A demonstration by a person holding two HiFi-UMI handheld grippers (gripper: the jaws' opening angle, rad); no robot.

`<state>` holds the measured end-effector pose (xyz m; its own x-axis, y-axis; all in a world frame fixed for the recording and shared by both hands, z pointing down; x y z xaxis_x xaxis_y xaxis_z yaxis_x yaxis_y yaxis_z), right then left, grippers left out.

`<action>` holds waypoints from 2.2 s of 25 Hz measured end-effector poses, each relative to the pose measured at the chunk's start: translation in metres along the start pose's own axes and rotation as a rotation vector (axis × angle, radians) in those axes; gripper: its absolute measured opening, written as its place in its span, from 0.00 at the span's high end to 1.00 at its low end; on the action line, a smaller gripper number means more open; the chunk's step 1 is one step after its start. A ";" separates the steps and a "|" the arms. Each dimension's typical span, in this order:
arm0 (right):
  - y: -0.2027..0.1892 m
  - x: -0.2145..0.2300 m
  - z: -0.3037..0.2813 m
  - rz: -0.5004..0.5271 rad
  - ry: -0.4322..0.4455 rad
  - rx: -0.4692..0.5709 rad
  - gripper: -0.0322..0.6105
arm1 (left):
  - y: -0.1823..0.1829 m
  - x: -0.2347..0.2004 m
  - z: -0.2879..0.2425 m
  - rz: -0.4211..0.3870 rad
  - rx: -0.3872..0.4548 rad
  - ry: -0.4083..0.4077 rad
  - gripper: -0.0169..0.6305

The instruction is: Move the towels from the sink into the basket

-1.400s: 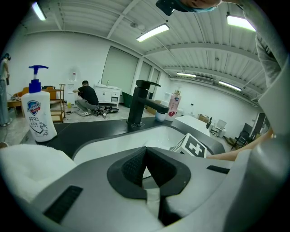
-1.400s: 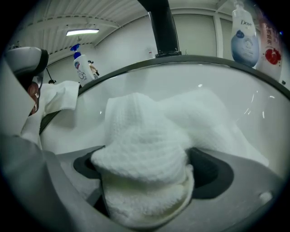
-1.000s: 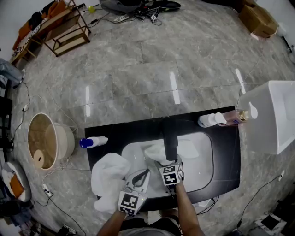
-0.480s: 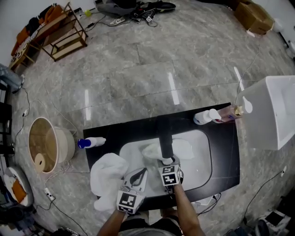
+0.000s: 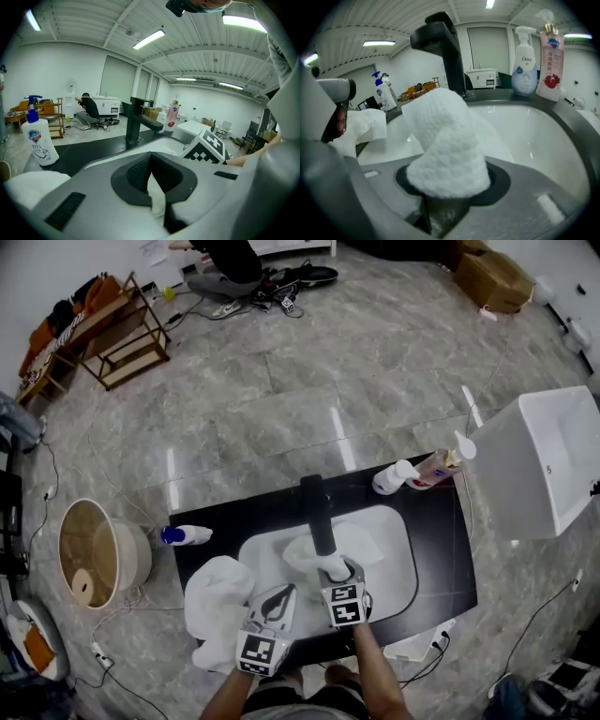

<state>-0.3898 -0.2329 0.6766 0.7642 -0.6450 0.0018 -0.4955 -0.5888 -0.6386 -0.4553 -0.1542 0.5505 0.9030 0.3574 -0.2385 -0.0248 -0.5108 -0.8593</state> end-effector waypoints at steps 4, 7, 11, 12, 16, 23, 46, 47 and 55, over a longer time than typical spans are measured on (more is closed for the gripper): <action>0.014 0.006 0.025 -0.043 -0.008 0.035 0.63 | 0.014 0.009 0.005 -0.021 0.022 -0.003 0.96; 0.022 0.011 0.044 -0.050 -0.023 0.064 0.63 | 0.026 0.020 0.010 -0.041 0.040 -0.011 0.96; 0.036 0.019 0.074 -0.055 -0.054 0.119 0.63 | 0.044 0.034 0.015 -0.074 0.069 -0.026 0.96; 0.039 0.021 0.082 -0.059 -0.060 0.135 0.63 | 0.049 0.037 0.017 -0.082 0.075 -0.027 0.96; 0.052 0.031 0.121 -0.078 -0.094 0.201 0.63 | 0.069 0.053 0.023 -0.116 0.104 -0.038 0.96; 0.076 0.053 0.197 -0.072 -0.168 0.316 0.63 | 0.109 0.088 0.030 -0.188 0.153 -0.073 0.96; 0.067 0.182 0.426 -0.210 -0.537 0.603 0.63 | 0.189 0.249 0.002 -0.363 0.274 -0.318 0.96; 0.064 0.188 0.436 -0.216 -0.557 0.609 0.63 | 0.191 0.258 -0.001 -0.370 0.276 -0.335 0.96; 0.025 0.232 0.509 -0.259 -0.720 0.632 0.63 | 0.195 0.330 -0.027 -0.411 0.277 -0.474 0.96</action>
<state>-0.0151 -0.1494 0.2697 0.9901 0.0400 -0.1349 -0.1265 -0.1665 -0.9779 -0.1505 -0.1563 0.3165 0.5789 0.8153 0.0138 0.1138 -0.0641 -0.9914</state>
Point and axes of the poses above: the fingertips, and each gripper's own axes: z backward along the fingers, x to its right, y out of its top, the point moved 1 cm from there along z, backward along the fingers, and after that the axes turned 10 degrees about -y, right-handed, at the moved point
